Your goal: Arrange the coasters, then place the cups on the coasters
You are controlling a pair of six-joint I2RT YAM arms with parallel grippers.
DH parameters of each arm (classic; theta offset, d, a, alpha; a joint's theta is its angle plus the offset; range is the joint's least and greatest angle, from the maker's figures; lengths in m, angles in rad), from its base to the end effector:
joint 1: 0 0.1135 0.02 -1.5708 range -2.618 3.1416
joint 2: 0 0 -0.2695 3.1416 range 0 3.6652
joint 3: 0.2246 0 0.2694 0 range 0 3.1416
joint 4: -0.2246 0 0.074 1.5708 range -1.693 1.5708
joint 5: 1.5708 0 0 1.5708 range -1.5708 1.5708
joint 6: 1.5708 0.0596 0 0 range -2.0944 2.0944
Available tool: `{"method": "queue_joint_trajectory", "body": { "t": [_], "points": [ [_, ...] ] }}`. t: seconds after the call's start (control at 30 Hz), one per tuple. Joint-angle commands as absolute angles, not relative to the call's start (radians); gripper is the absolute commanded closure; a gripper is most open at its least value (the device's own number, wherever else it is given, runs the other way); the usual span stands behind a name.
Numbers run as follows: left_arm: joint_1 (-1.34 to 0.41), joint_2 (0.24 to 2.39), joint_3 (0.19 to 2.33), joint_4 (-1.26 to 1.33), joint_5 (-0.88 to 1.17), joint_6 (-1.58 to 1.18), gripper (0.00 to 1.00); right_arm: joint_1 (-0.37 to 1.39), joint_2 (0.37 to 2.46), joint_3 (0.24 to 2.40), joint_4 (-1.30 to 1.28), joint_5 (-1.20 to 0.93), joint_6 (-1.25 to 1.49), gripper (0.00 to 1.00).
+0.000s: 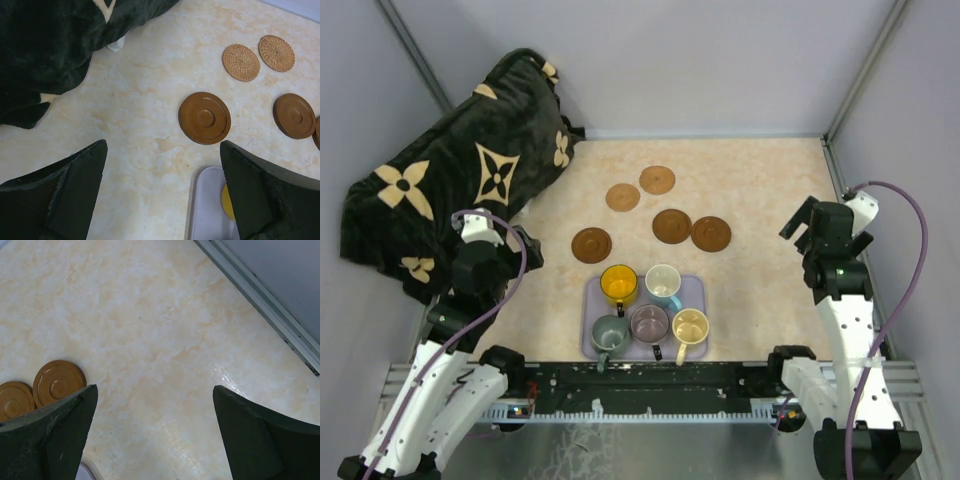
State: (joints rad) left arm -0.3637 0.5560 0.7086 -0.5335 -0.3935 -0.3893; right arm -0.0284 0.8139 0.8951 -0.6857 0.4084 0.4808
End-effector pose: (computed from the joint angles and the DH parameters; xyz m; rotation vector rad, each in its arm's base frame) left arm 0.1589 -0.0360 0.3070 -0.2815 1.9024 -0.1209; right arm 0.1970 -0.0293 0.3174 0.7541 1.9863 -0.1777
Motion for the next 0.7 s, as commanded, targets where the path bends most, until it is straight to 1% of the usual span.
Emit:
{"method": "queue_joint_trajectory", "body": {
  "t": [0.0,0.43,0.53,0.67],
  "points": [
    [-0.361,0.554,0.713,-0.535,-0.408,-0.388,0.0,-0.031,0.81,0.9,-0.673,0.444,0.472,0.01],
    [-0.361,0.554,0.692,-0.536,-0.405,-0.39,0.0,-0.031,0.825,0.892,-0.674,0.433,0.475,0.01],
    [-0.361,0.564,0.679,-0.518,-0.392,-0.402,0.0,-0.031,0.819,0.875,-0.651,0.389,0.469,0.01],
    [-0.361,0.607,0.642,-0.442,-0.348,-0.406,0.0,-0.026,0.836,0.855,-0.593,0.279,0.456,0.01]
  ]
}}
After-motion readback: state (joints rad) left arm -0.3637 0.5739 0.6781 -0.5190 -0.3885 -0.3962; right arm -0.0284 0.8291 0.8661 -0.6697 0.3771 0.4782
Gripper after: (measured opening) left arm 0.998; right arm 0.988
